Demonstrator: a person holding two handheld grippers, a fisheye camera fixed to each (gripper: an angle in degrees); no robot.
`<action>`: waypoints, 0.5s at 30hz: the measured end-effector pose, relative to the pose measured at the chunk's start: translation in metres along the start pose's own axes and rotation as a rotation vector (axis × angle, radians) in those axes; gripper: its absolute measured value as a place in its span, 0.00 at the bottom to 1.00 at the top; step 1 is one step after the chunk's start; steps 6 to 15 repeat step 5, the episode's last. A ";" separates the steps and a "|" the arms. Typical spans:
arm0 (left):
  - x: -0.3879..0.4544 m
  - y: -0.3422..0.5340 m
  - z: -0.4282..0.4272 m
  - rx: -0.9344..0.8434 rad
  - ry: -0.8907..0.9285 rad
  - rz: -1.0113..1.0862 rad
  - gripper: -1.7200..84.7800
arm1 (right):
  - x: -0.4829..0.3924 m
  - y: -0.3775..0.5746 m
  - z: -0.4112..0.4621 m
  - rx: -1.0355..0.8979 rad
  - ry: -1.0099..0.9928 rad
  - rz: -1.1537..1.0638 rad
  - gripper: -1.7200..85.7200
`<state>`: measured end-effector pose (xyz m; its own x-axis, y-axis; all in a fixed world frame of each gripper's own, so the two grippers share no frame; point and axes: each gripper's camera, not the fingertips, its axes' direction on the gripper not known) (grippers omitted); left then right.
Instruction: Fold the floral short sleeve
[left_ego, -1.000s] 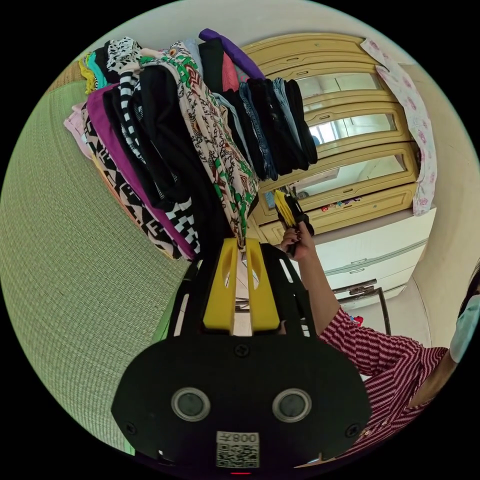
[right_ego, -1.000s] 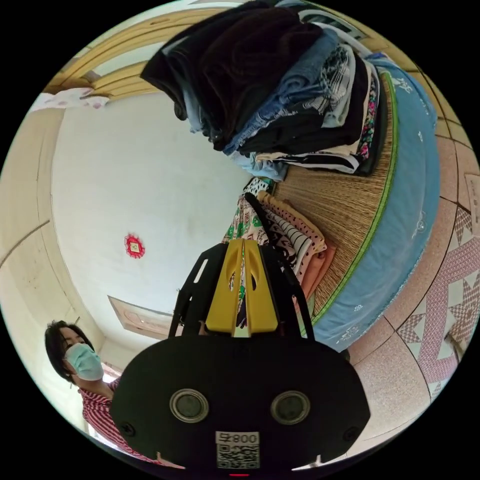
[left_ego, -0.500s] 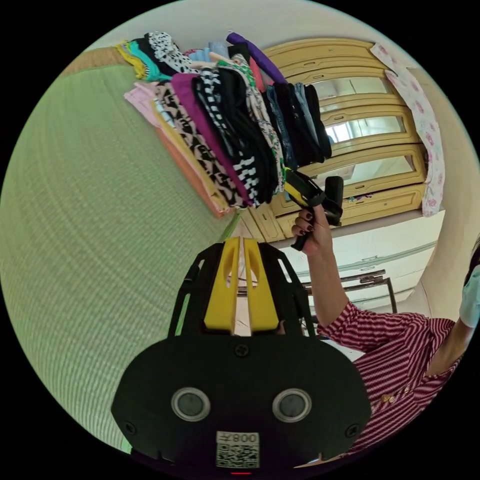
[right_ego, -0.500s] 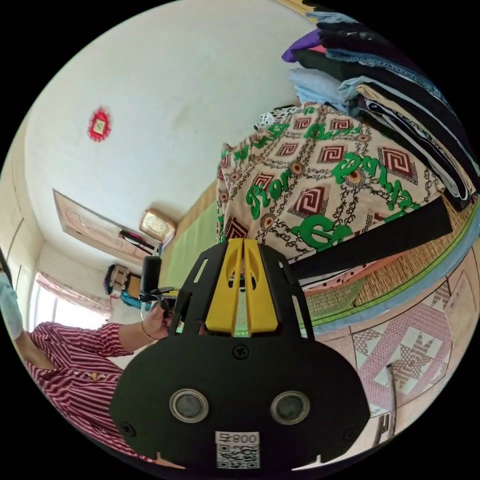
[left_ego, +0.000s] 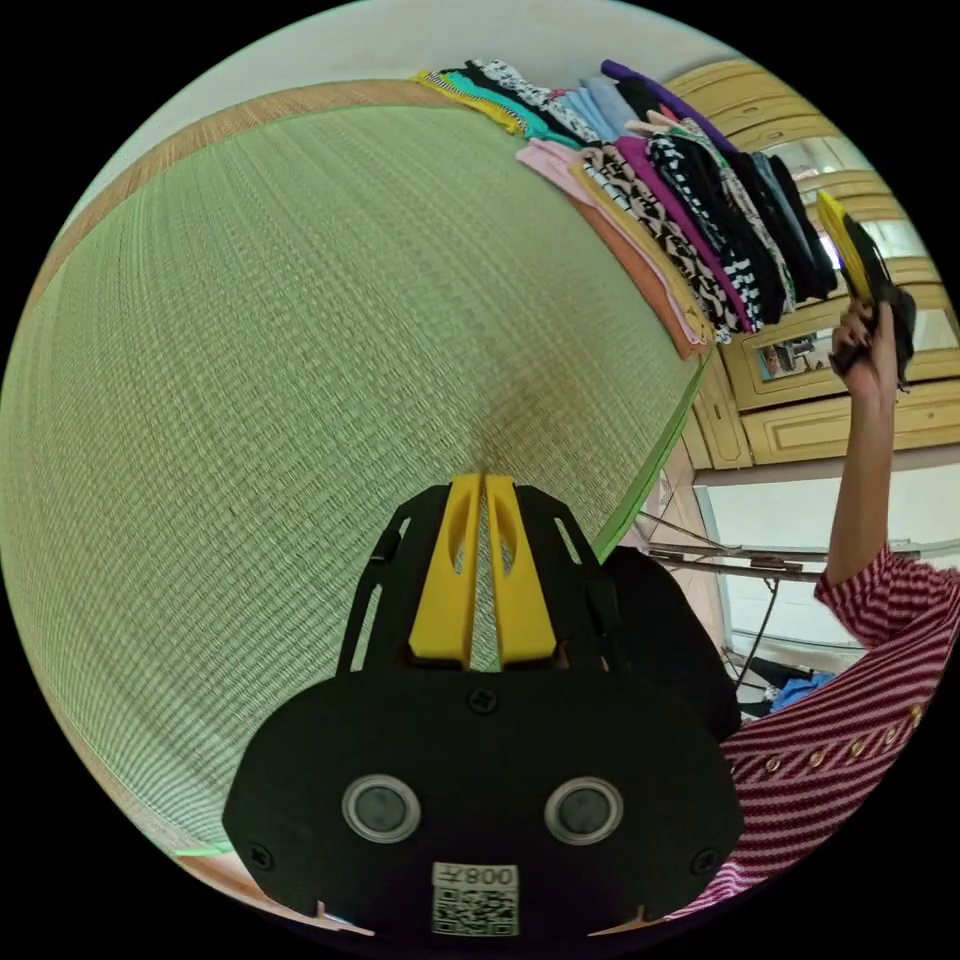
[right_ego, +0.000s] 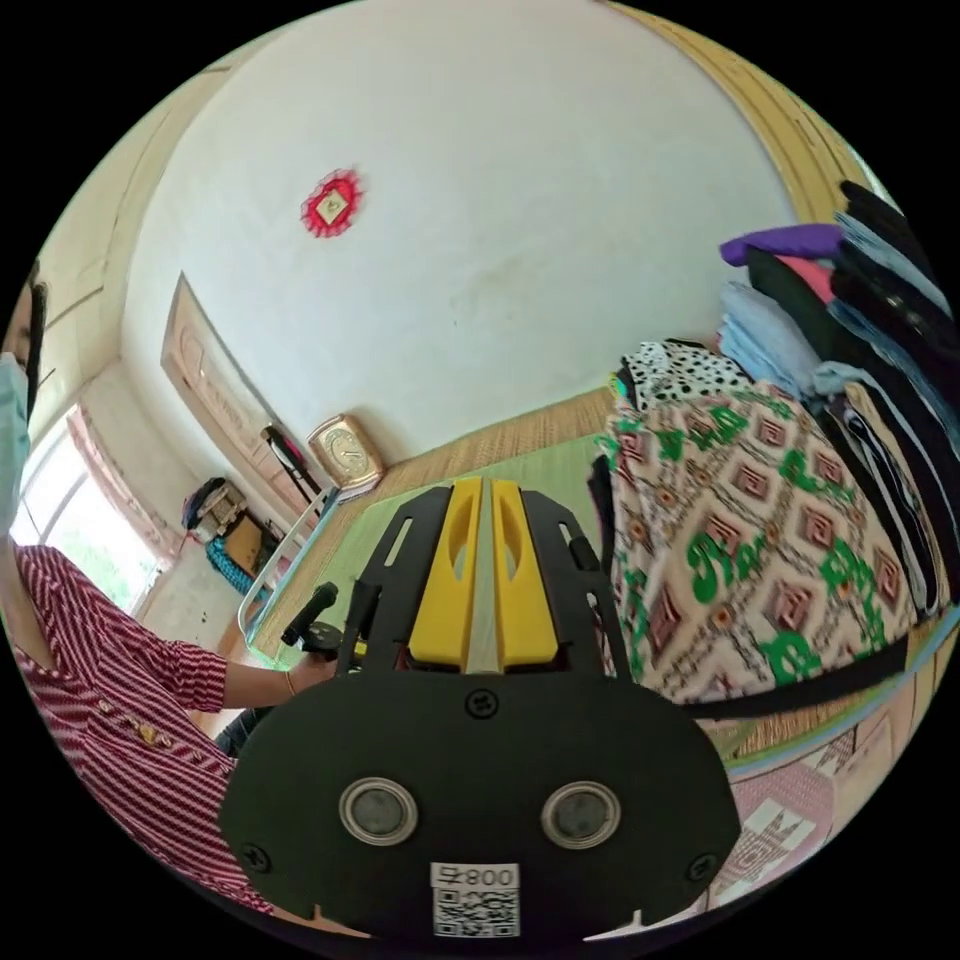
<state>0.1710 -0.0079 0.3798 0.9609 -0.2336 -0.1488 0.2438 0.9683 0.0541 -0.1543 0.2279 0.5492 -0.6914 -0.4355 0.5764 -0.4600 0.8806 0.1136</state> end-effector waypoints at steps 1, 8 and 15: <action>-0.002 0.008 -0.001 0.009 -0.005 0.021 0.02 | -0.010 -0.014 0.020 -0.014 -0.016 -0.014 0.05; -0.007 0.031 -0.006 0.033 -0.054 0.105 0.02 | -0.038 -0.055 0.079 -0.033 -0.015 -0.060 0.07; -0.007 0.031 -0.006 0.033 -0.054 0.105 0.02 | -0.038 -0.055 0.079 -0.033 -0.015 -0.060 0.07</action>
